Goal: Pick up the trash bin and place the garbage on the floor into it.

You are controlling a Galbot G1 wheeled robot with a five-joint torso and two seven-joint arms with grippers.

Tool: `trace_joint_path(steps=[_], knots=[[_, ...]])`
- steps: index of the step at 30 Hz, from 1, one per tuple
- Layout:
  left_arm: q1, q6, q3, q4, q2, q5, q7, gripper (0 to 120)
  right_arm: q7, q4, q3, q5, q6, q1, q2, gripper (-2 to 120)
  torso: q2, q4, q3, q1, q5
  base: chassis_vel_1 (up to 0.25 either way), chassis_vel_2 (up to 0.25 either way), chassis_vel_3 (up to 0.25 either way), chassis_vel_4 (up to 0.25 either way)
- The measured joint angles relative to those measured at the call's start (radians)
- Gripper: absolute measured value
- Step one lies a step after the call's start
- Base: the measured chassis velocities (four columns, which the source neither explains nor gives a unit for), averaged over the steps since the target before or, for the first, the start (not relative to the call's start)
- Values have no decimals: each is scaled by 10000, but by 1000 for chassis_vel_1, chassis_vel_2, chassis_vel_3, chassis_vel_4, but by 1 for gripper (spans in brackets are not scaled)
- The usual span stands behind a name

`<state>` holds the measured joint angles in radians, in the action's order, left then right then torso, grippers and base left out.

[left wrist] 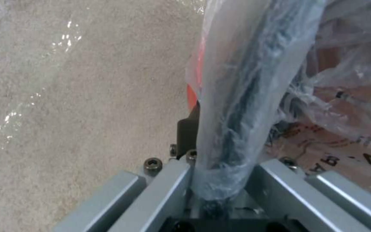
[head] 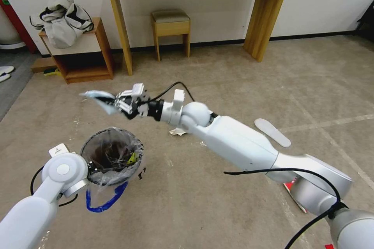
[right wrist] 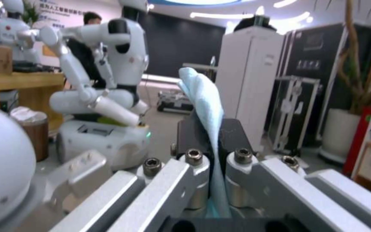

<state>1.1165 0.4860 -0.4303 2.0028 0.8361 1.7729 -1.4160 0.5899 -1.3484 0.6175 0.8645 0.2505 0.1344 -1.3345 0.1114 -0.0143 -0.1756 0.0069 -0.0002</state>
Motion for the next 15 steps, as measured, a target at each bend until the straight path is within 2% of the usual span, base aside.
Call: trace_joint_path(steps=[7,15], knots=[[46,-18,-29,104,-56,-9,-16,0,170,564,374,-427,66,395,-314,0,0,1,0,0,2,0,0,0,0],[89,-44,-66,153,-60,0,-25,0,221,695,506,-664,95,715,-333,0,0,0,0,0,2,0,0,0,0]])
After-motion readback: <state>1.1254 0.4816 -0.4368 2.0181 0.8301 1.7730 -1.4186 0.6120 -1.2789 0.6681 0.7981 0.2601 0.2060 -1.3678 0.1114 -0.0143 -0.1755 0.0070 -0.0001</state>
